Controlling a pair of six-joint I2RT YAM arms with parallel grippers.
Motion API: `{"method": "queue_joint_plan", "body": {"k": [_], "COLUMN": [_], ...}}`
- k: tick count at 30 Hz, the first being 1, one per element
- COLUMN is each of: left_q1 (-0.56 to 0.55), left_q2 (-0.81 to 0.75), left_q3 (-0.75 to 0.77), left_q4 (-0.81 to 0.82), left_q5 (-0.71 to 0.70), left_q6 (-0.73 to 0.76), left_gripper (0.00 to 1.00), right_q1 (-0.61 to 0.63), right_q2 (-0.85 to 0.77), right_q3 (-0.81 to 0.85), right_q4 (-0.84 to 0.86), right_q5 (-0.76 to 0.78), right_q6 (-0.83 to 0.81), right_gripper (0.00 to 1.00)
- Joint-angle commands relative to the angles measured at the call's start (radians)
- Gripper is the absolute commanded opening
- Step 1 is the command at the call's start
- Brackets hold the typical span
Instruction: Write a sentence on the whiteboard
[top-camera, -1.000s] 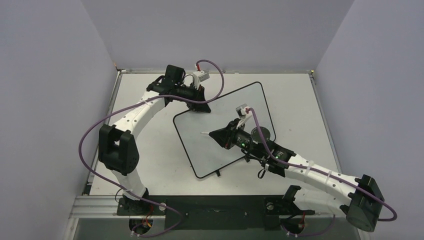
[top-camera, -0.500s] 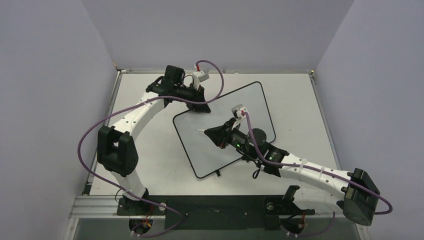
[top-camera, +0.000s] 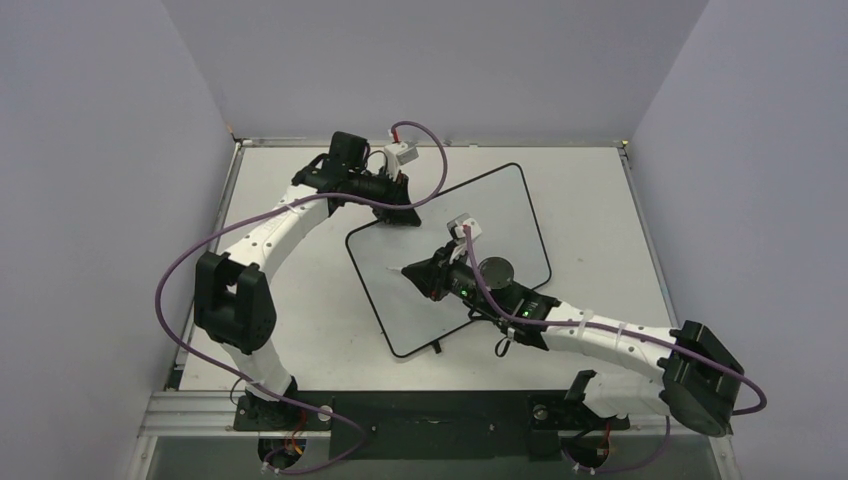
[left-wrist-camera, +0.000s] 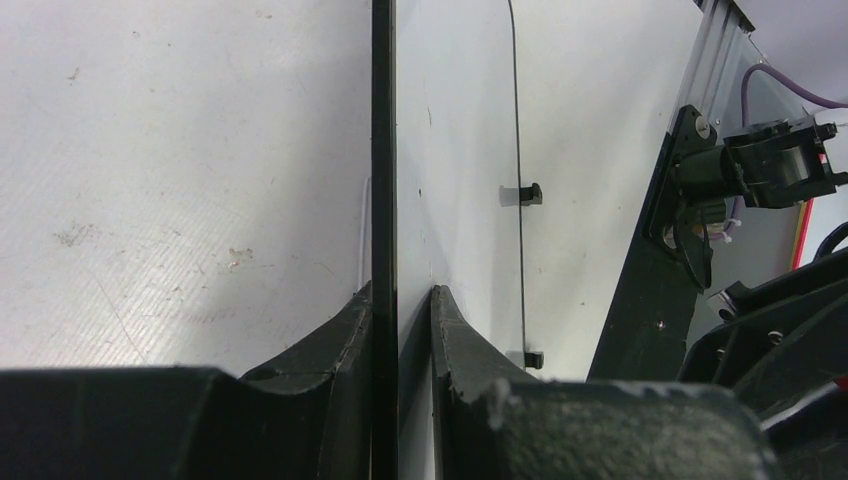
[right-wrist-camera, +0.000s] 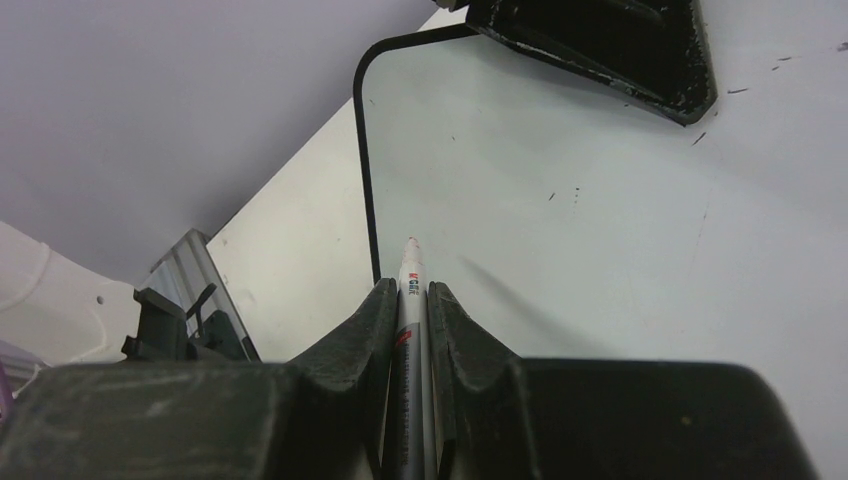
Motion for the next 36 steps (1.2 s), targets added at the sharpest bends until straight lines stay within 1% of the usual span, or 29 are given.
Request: {"method": "queue_joint_plan", "body": {"k": [1, 6, 14, 24, 36], "left_q1": [-0.017, -0.017, -0.016, -0.016, -0.016], "left_q2": [-0.023, -0.035, -0.042, -0.040, -0.037], "left_q3": [-0.035, -0.046, -0.055, -0.057, -0.055], "left_q4": [0.080, 0.089, 0.097, 0.097, 0.093], "left_q5": [-0.136, -0.140, -0.148, -0.153, -0.154], "left_q6": [0.123, 0.118, 0.115, 0.115, 0.118], "left_gripper": [0.00, 0.00, 0.00, 0.00, 0.00], "right_q1": [0.021, 0.041, 0.055, 0.054, 0.053], "right_q2": [0.033, 0.076, 0.116, 0.148, 0.216], "right_q3": [0.041, 0.073, 0.130, 0.157, 0.177], "right_q4": [0.081, 0.082, 0.065, 0.045, 0.036], "right_q5": [-0.001, 0.010, 0.076, 0.163, 0.170], "right_q6": [-0.012, -0.020, -0.033, -0.048, -0.047], "right_gripper": [0.00, 0.00, 0.00, 0.00, 0.00]}}
